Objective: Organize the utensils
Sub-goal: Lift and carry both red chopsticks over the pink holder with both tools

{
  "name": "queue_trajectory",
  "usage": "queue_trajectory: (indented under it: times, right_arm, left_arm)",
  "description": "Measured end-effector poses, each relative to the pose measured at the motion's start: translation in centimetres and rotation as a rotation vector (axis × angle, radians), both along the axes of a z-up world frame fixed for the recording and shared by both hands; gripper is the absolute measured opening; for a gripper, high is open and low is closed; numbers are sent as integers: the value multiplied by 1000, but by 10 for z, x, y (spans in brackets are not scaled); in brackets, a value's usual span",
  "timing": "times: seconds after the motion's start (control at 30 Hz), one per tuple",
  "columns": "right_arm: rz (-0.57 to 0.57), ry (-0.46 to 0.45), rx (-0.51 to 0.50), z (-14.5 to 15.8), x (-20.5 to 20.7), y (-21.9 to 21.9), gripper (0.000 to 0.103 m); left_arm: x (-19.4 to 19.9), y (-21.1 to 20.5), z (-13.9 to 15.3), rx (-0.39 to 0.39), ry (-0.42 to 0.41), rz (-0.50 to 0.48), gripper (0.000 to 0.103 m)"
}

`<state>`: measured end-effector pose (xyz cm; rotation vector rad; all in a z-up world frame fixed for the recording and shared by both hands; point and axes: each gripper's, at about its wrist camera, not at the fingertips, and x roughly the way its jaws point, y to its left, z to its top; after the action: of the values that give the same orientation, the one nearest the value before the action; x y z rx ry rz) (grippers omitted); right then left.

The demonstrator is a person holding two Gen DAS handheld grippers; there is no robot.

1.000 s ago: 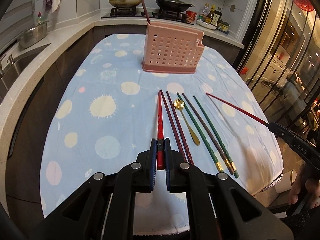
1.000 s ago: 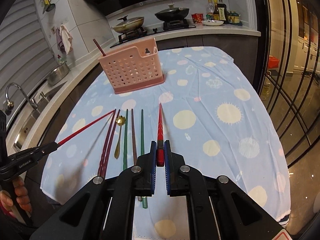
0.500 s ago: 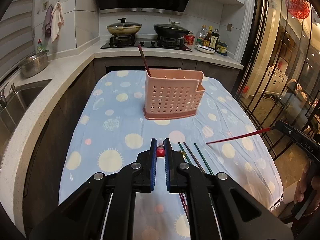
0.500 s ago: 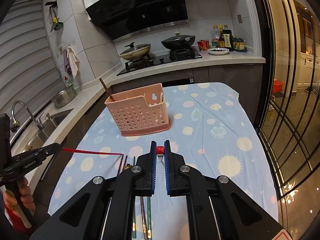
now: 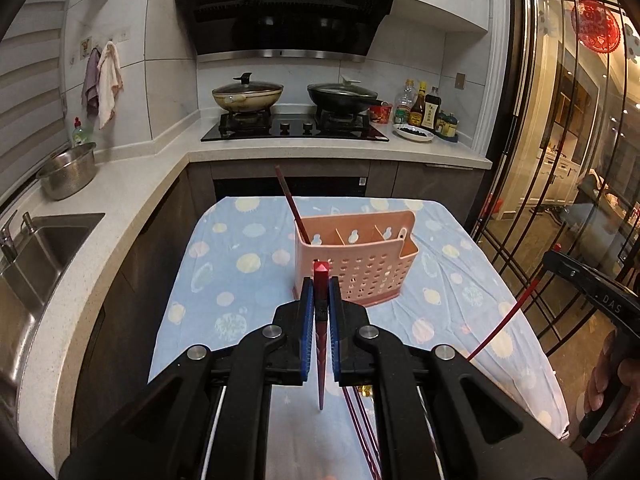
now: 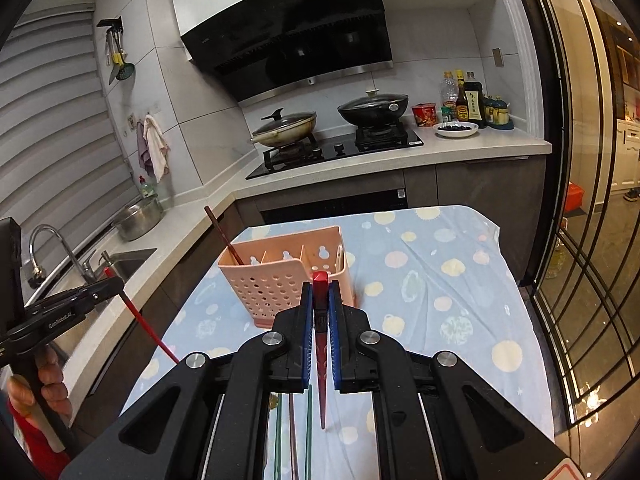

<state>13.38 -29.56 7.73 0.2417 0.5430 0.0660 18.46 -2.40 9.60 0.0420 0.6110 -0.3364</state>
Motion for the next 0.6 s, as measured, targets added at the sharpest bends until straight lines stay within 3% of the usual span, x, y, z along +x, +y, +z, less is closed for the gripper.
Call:
queue_trajectory:
  times: [0.6]
  right_arm:
    - [-3,-178,-29,96,101,-8,7]
  left_arm:
    - [72,-33,116,-49,-240,-29,7]
